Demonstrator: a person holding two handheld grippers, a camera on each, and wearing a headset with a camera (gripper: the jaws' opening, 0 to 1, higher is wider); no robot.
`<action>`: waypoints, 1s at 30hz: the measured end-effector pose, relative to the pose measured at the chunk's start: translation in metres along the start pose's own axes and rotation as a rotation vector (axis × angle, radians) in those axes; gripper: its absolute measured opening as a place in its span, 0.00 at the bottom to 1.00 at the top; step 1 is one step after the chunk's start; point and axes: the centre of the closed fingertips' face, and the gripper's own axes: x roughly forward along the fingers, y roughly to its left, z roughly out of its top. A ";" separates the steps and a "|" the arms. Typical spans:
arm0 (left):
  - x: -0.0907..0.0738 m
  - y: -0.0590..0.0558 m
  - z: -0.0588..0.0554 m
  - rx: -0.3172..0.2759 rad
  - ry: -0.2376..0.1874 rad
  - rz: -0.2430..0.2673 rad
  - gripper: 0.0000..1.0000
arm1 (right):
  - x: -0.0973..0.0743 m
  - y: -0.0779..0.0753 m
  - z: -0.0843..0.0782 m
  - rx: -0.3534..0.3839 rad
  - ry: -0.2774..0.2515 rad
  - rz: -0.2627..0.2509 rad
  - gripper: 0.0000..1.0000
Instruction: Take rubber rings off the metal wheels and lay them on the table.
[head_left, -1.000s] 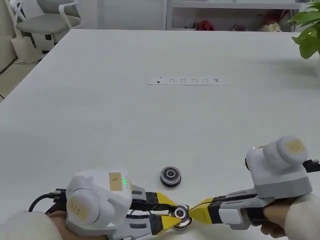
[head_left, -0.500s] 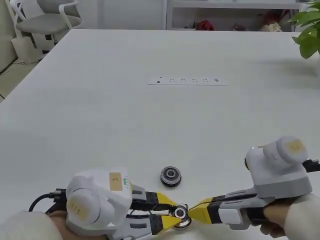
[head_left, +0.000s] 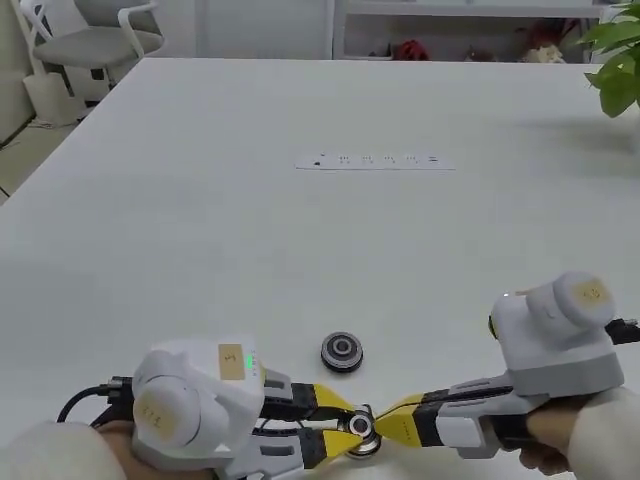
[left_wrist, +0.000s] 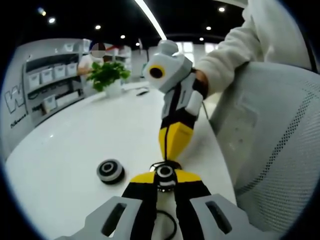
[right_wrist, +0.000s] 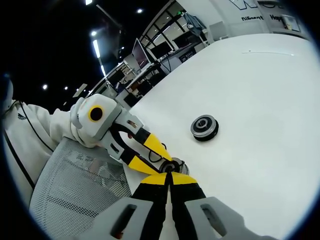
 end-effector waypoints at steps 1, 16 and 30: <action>0.000 0.000 0.000 -0.001 0.000 0.000 0.13 | 0.000 0.000 0.000 -0.001 0.000 -0.001 0.00; 0.000 -0.001 0.000 -0.002 -0.002 0.001 0.13 | 0.001 0.002 0.000 -0.003 -0.002 0.007 0.00; 0.000 -0.002 0.001 -0.004 -0.005 0.002 0.13 | 0.001 0.003 0.000 -0.001 -0.009 0.013 0.00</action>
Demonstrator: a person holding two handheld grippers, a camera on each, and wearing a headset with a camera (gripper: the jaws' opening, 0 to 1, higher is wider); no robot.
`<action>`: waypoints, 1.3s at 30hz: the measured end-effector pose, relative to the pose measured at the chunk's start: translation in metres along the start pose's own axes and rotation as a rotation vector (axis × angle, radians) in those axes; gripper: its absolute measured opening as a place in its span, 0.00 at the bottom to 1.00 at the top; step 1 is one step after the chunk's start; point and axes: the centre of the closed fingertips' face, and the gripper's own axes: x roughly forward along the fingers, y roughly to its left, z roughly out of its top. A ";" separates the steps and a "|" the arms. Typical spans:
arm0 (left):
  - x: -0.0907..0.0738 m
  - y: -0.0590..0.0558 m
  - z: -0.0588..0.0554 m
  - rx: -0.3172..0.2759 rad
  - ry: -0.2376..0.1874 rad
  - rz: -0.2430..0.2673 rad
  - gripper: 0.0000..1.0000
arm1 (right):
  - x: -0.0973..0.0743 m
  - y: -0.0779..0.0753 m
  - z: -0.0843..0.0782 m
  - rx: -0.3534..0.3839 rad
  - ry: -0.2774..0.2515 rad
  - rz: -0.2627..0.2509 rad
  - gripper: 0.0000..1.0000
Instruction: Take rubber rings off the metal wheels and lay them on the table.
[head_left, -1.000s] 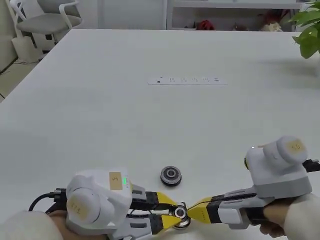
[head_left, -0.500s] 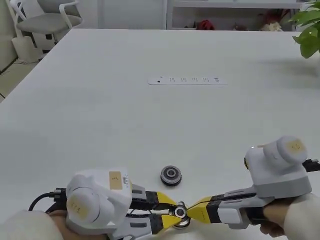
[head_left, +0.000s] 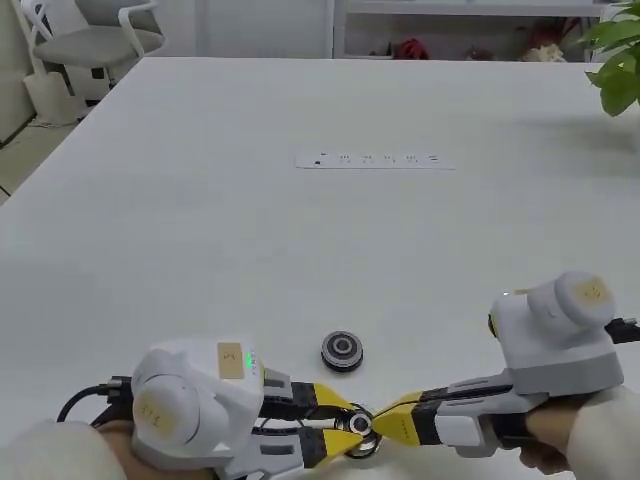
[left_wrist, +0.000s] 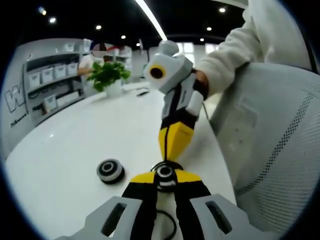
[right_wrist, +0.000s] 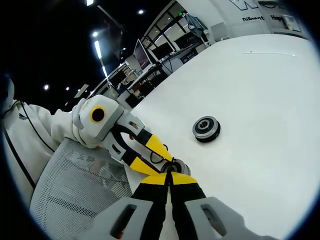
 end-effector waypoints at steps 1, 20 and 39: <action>0.000 0.000 0.000 0.000 0.000 0.000 0.13 | 0.000 -0.001 0.000 0.001 0.001 -0.001 0.00; -0.001 0.001 -0.001 -0.020 -0.022 0.009 0.14 | 0.000 -0.004 -0.002 0.008 0.005 -0.014 0.00; -0.001 -0.003 -0.001 -0.064 -0.016 -0.021 0.20 | -0.001 -0.005 -0.001 0.004 0.003 -0.019 0.00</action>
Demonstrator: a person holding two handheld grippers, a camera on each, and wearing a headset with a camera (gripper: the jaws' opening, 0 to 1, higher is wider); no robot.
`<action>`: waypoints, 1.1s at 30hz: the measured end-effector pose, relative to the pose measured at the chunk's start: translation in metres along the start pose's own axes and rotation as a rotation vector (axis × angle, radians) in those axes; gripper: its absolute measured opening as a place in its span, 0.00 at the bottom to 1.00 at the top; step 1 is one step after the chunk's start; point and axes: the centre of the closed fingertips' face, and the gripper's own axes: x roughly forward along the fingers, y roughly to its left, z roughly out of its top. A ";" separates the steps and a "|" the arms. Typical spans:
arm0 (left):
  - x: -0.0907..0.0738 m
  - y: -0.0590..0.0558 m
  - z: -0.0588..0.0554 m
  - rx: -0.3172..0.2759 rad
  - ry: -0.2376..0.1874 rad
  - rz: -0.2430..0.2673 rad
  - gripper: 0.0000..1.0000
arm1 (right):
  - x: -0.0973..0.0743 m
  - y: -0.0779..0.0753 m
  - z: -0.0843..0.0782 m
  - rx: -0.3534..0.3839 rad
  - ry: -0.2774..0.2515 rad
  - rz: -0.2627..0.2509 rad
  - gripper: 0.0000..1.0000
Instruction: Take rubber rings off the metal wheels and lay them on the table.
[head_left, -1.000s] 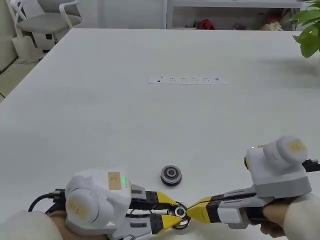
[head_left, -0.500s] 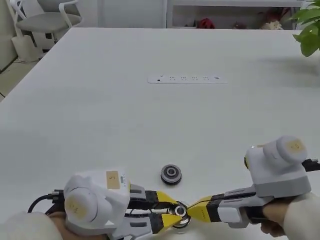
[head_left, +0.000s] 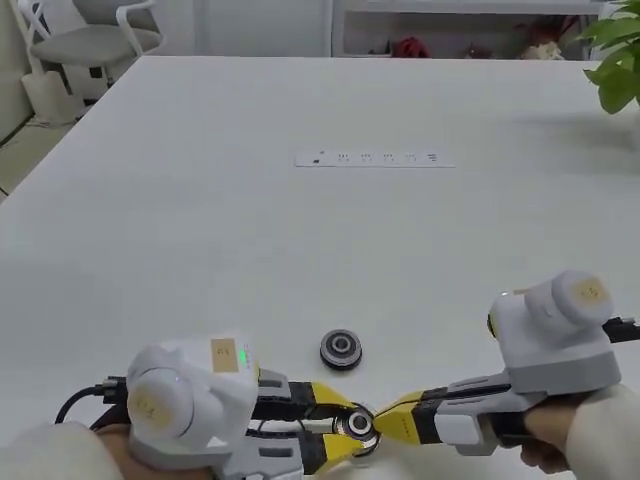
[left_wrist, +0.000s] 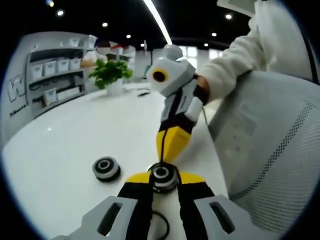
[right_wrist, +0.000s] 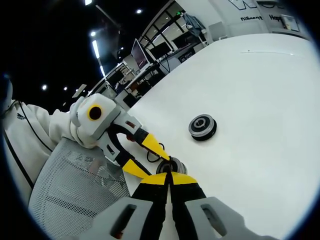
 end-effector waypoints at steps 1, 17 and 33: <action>0.000 0.000 0.000 0.002 0.005 0.000 0.20 | 0.000 0.000 0.000 0.001 0.000 0.000 0.00; -0.014 0.003 0.013 0.024 0.017 -0.008 0.29 | -0.001 0.001 0.002 0.003 0.000 0.001 0.00; -0.056 -0.002 0.036 0.044 0.016 0.020 0.58 | -0.002 0.007 0.004 -0.010 -0.003 0.009 0.00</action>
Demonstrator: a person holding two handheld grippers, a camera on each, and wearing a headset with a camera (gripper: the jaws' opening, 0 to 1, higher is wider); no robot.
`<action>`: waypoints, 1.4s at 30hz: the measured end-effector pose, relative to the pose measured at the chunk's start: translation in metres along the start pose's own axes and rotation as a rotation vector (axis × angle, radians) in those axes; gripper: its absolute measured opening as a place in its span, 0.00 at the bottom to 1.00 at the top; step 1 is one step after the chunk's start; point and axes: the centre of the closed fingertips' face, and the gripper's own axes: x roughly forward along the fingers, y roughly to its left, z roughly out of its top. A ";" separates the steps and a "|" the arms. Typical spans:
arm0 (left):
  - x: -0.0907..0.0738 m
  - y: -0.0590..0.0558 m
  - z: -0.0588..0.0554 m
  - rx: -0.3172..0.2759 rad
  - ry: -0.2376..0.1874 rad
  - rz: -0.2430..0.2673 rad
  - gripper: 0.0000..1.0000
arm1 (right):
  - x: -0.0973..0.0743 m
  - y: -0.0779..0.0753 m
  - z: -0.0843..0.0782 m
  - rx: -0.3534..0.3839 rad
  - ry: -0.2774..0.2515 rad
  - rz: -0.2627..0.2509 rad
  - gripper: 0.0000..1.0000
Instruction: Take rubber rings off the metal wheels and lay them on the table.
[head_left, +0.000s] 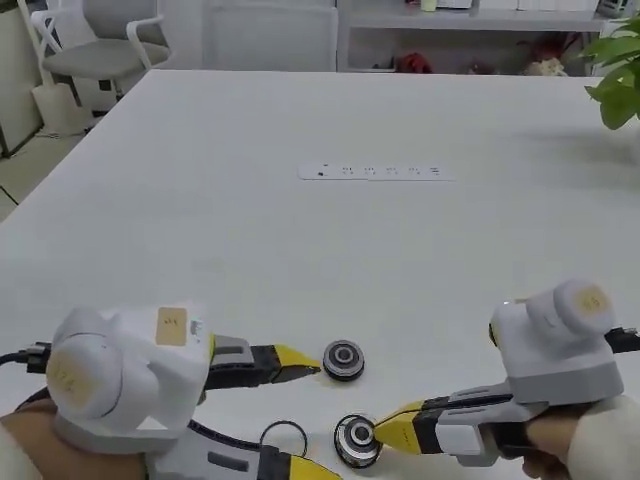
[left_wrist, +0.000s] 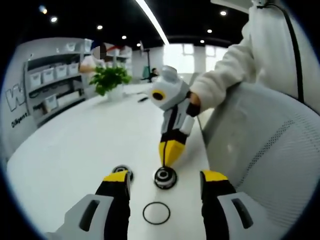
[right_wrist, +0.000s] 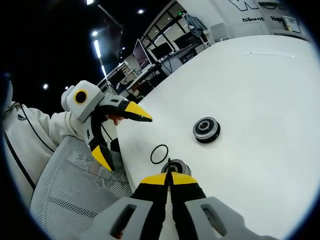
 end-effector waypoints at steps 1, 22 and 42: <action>-0.004 0.002 0.001 -0.005 -0.003 0.009 0.60 | 0.000 0.001 0.000 -0.001 -0.001 0.001 0.00; -0.064 0.000 -0.014 -0.107 -0.030 0.151 0.80 | 0.003 0.017 0.008 -0.019 -0.010 0.033 0.00; -0.082 0.001 -0.021 -0.150 -0.058 0.218 0.98 | 0.004 0.027 0.012 -0.065 0.019 0.030 0.00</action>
